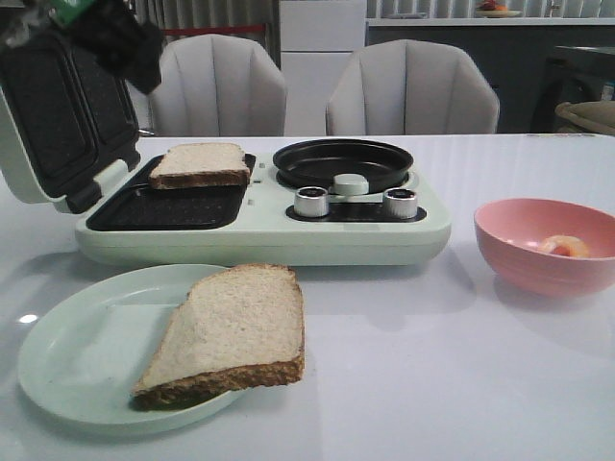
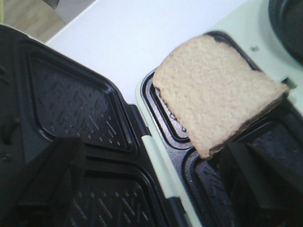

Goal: Make breakfast with bread and shrimp

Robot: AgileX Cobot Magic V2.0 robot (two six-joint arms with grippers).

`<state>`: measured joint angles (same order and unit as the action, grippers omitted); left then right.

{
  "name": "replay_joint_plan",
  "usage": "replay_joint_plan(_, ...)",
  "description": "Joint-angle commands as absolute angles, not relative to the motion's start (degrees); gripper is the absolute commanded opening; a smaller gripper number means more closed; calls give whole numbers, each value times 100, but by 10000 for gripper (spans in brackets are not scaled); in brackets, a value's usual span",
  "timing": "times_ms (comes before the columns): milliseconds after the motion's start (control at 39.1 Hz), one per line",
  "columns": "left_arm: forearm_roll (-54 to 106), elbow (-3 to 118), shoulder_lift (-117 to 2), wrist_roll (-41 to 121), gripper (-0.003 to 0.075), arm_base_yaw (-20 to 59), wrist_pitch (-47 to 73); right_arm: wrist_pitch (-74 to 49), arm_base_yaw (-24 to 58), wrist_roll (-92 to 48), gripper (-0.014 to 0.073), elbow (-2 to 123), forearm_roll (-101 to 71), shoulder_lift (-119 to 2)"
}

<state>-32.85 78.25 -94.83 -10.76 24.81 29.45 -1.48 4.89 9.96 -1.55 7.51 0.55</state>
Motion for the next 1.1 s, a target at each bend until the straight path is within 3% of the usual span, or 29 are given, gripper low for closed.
replay_joint_plan(0, -3020, 7928, -8815, -1068, 618, 2716, 2751, 311, 481, 979, 155, -59, 825, 181)
replay_joint_plan(332, -2069, 7217, -7308, -825, 618, 2694, 2961, 311, 481, 979, 155, -59, 825, 181)
replay_joint_plan(741, -699, 5384, -5306, 220, 618, 2090, 3016, 311, 481, 979, 155, -59, 825, 181)
replay_joint_plan(1073, -582, 4361, -3025, 207, 618, 2009, 3138, 311, 481, 979, 155, -59, 825, 181)
